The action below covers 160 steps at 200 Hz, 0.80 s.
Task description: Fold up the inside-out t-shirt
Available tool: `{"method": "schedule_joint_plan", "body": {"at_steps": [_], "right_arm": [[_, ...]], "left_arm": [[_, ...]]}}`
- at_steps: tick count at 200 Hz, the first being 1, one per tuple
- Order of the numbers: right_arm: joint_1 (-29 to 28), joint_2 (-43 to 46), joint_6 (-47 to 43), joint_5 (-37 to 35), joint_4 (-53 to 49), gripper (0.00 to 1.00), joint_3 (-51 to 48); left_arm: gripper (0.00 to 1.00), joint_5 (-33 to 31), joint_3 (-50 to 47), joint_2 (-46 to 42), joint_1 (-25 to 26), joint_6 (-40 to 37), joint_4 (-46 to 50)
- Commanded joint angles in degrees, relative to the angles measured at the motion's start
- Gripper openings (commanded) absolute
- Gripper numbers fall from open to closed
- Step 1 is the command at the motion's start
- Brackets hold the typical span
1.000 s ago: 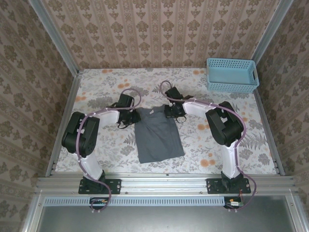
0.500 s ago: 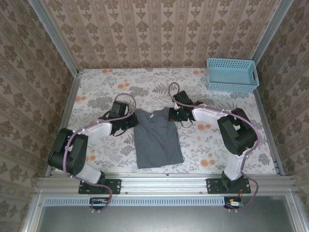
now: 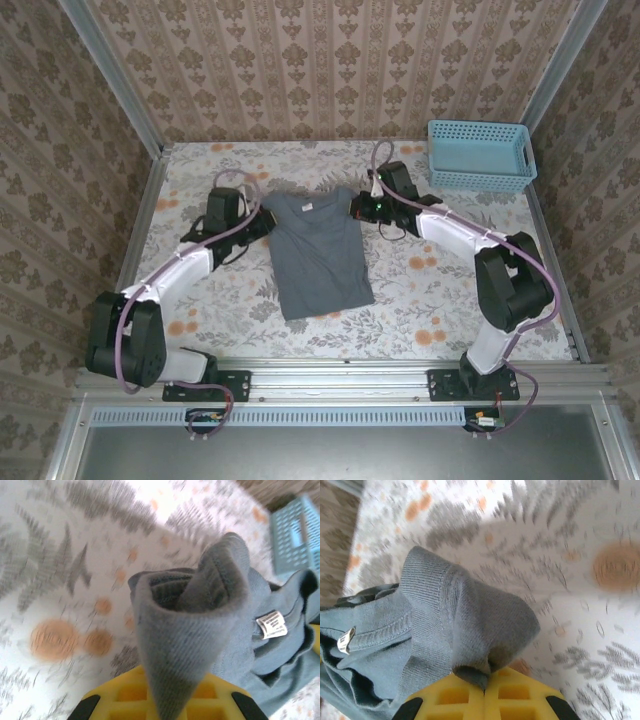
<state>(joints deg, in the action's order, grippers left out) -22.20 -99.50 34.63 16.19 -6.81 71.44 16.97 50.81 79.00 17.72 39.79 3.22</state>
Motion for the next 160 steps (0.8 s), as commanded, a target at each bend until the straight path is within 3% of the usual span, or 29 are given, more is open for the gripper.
{"method": "schedule_joint_plan", "body": {"at_steps": [1,44,70,104,160], "right_arm": [[3.21,-1.51,0.97,1.80,1.26,0.00,9.28],[6.36,-12.01,-1.74,1.93,-2.77,0.00,31.85],[6.54,-14.41,-3.57,3.36,-4.08,0.00,36.87],[5.76,-8.08,-3.55,4.41,2.72,0.00,20.04],[3.40,7.25,-2.73,4.36,10.72,0.00,-12.15]], "left_arm": [[0.00,0.80,10.04,3.49,-2.75,-2.82,-0.67],[0.00,3.82,29.93,14.28,-6.83,-6.18,0.49],[0.00,6.60,29.44,14.22,-7.63,-6.68,-3.16],[0.00,9.65,12.49,7.36,-4.43,-7.53,-10.78],[0.00,5.51,-14.00,-7.29,5.12,-6.79,-15.27]]}}
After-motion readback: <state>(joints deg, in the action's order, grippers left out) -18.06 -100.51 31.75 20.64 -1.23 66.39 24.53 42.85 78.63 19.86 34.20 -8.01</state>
